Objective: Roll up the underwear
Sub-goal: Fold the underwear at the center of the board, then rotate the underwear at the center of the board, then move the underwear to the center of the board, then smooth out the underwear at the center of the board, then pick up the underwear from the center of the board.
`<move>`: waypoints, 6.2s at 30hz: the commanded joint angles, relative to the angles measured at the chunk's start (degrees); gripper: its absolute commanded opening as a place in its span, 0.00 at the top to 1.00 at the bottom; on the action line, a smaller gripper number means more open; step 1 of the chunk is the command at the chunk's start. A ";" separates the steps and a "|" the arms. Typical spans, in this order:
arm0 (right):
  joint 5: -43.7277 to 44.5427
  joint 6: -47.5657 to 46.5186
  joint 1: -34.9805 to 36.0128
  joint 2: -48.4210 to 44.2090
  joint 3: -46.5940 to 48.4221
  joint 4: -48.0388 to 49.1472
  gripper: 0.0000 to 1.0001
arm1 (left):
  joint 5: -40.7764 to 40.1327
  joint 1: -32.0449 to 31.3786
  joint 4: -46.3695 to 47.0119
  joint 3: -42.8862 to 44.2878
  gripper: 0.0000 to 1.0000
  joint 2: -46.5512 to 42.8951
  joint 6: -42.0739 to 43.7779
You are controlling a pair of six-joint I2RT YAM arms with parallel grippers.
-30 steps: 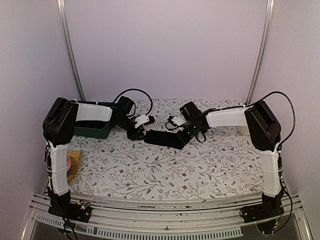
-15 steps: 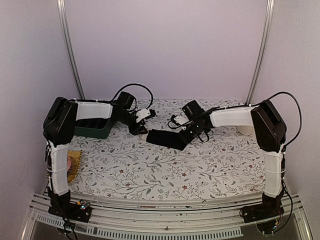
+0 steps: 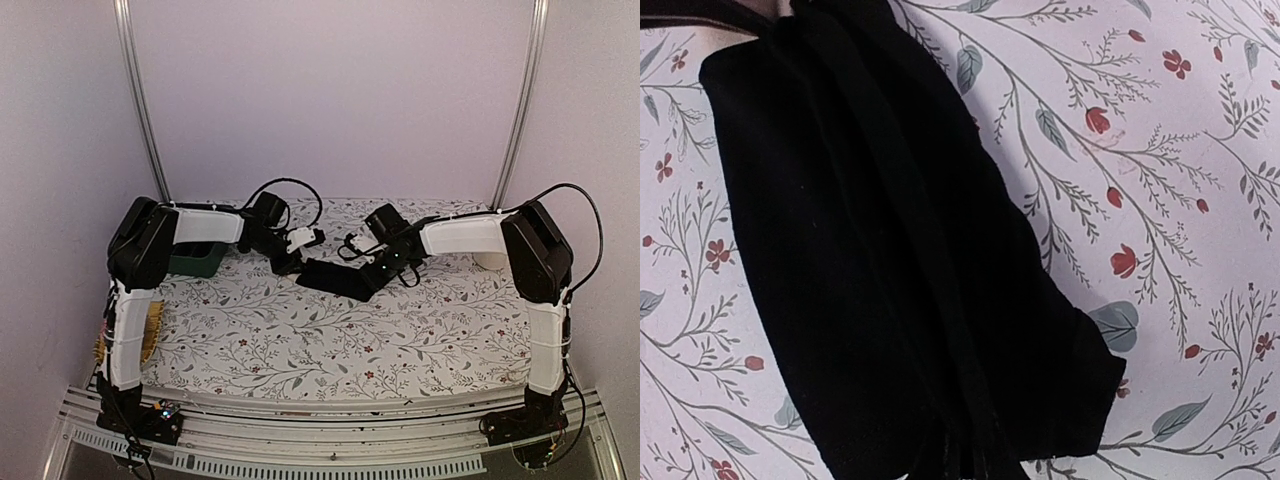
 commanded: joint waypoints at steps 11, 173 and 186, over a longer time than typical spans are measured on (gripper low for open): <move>2.74 0.63 -1.11 -7.13 -1.74 -0.37 0.50 | -5.44 -0.58 1.08 2.46 0.42 -0.45 -2.25; -1.42 -10.22 4.45 -32.71 -26.14 27.70 0.08 | 3.70 -17.68 12.19 -43.98 0.02 -41.80 20.53; 6.33 -7.92 11.22 -48.92 -45.77 35.72 0.06 | -7.24 -20.21 18.31 -41.80 0.15 -27.17 24.48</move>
